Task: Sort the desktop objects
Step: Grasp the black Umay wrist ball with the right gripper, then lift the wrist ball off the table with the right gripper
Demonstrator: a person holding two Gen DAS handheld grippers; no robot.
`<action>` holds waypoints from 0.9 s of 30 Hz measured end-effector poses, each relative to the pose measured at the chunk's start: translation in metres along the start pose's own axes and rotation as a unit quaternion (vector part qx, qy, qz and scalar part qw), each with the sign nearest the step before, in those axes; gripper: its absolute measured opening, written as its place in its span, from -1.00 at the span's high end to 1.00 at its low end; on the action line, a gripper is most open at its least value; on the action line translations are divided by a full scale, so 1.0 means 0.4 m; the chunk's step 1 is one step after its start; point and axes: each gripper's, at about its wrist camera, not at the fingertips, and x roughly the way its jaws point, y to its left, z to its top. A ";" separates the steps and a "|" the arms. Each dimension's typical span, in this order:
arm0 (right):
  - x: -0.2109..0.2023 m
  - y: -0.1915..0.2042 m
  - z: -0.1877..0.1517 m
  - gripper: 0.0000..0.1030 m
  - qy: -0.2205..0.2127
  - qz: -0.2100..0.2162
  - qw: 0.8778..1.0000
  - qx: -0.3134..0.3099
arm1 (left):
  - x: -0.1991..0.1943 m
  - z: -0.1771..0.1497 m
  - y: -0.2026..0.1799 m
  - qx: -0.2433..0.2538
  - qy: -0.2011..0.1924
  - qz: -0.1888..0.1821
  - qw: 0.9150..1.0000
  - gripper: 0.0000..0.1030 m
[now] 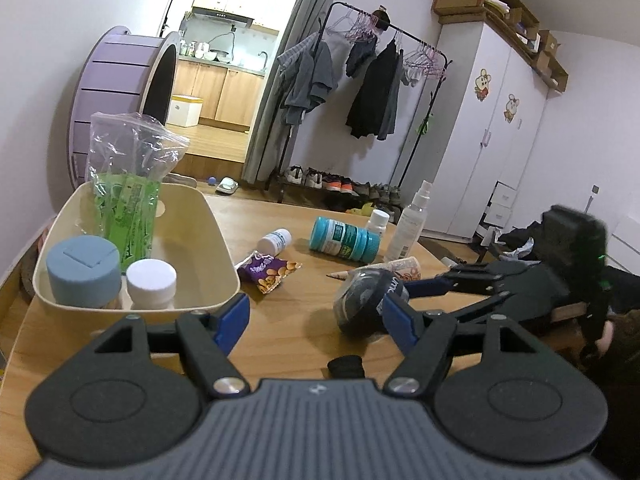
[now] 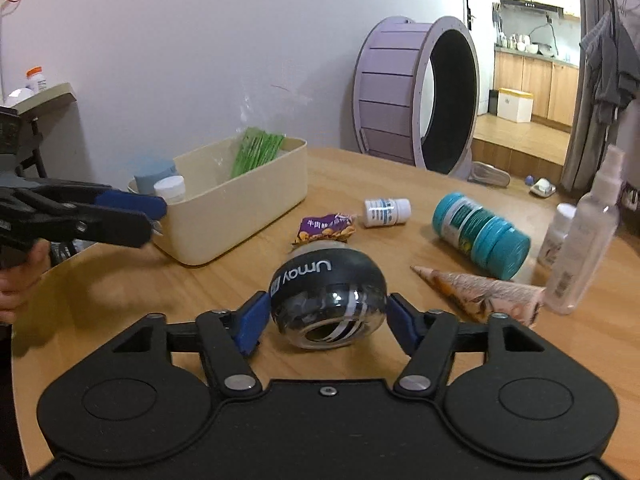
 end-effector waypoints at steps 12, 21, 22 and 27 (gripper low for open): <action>0.058 0.012 0.032 -0.22 -0.039 0.006 0.999 -0.027 | 0.007 0.000 0.006 -0.009 -0.003 0.000 1.000 -0.40; 0.139 0.000 0.014 -0.59 -0.012 -0.018 1.000 -0.011 | 0.001 0.002 0.009 -0.011 -0.006 -0.002 1.000 -0.40; 0.141 -0.001 0.016 -0.58 -0.016 -0.026 0.999 -0.011 | 0.001 0.002 0.009 -0.010 -0.006 -0.002 1.000 -0.40; 0.131 -0.002 0.028 -0.59 -0.047 -0.047 0.997 -0.029 | -0.001 0.002 0.013 -0.014 -0.006 0.000 1.000 -0.40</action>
